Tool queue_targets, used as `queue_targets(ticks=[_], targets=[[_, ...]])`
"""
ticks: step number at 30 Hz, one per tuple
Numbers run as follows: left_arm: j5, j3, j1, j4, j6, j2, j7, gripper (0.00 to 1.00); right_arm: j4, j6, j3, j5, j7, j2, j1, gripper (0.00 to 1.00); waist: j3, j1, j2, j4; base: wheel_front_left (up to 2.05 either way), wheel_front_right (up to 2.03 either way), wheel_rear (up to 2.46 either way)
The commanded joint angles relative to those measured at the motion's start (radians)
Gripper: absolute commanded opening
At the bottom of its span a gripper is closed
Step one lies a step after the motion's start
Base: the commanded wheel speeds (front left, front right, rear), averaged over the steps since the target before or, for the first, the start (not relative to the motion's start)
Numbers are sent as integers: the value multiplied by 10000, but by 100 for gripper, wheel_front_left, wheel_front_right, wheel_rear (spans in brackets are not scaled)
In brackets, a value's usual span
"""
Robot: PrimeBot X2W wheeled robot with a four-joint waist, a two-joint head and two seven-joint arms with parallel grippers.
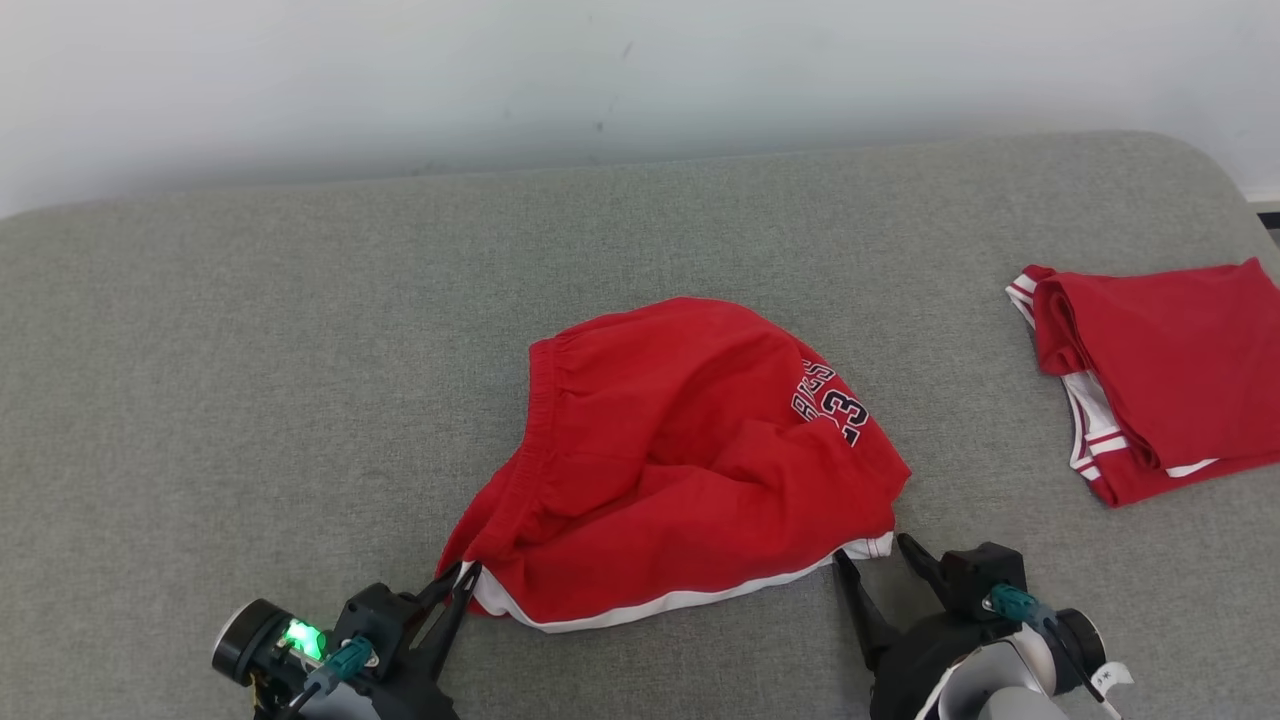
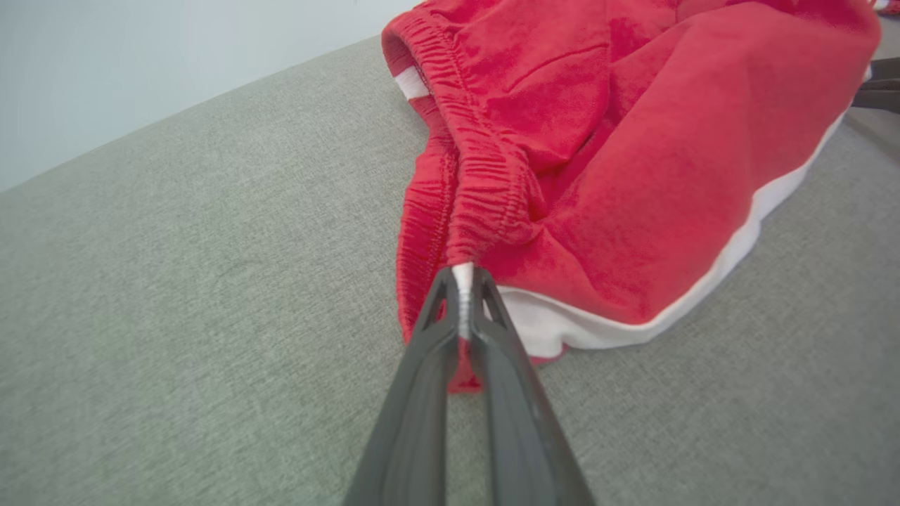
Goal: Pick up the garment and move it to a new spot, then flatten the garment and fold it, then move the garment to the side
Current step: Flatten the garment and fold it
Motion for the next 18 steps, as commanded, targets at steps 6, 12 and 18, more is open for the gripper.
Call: queue_targets(ticks=[6, 12, 18], targets=[[-109, 60, -127, -66, 34, -132, -15, 0, 323, -30, 397, 107, -196, -40, -394, 42, 16, 0, -1, 68, 0, 0, 0], [-327, 206, 227, -137, 43, -321, -15, 0, 350, -30, 556, 359, -335, -42, -44, 0, -341, 0, -1, 47, 0, 0, 0], [-1608, 1249, 845, -862, 27, -830, -15, 0, -473, -30, 704, 904, -212, -222, 385, 0, -901, 0, -1, -90, 0, 0, 0]])
